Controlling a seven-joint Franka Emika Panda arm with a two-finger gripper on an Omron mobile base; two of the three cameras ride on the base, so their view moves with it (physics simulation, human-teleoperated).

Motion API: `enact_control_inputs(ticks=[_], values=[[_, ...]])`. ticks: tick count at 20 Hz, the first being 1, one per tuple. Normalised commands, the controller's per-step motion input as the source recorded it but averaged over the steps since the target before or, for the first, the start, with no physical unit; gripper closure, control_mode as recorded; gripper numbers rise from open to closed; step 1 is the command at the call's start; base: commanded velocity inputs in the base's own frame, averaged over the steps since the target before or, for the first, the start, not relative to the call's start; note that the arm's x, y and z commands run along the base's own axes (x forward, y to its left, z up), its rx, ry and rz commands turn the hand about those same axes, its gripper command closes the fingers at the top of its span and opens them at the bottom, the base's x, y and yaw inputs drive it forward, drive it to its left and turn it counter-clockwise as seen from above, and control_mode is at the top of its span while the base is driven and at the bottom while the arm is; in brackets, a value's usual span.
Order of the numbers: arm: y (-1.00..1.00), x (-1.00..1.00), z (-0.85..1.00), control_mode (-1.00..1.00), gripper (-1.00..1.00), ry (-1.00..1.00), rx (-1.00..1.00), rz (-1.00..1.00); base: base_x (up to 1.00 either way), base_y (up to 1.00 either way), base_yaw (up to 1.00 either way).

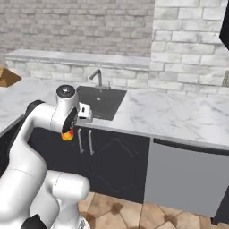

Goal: Pick the cup and bowl from the counter and place them on the counter next to the sink.

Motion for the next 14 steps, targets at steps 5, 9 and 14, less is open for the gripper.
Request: enact_control_inputs(ticks=[5,9,14], values=[[0.00,0.00,0.00,1.00,1.00,0.00,0.00,0.00,0.50,0.58,0.03],[0.00,0.00,0.00,1.00,1.00,0.00,0.00,0.00,0.56,0.43,0.07],[0.00,0.00,0.00,1.00,1.00,0.00,0.00,0.00,0.35,0.27,0.19]])
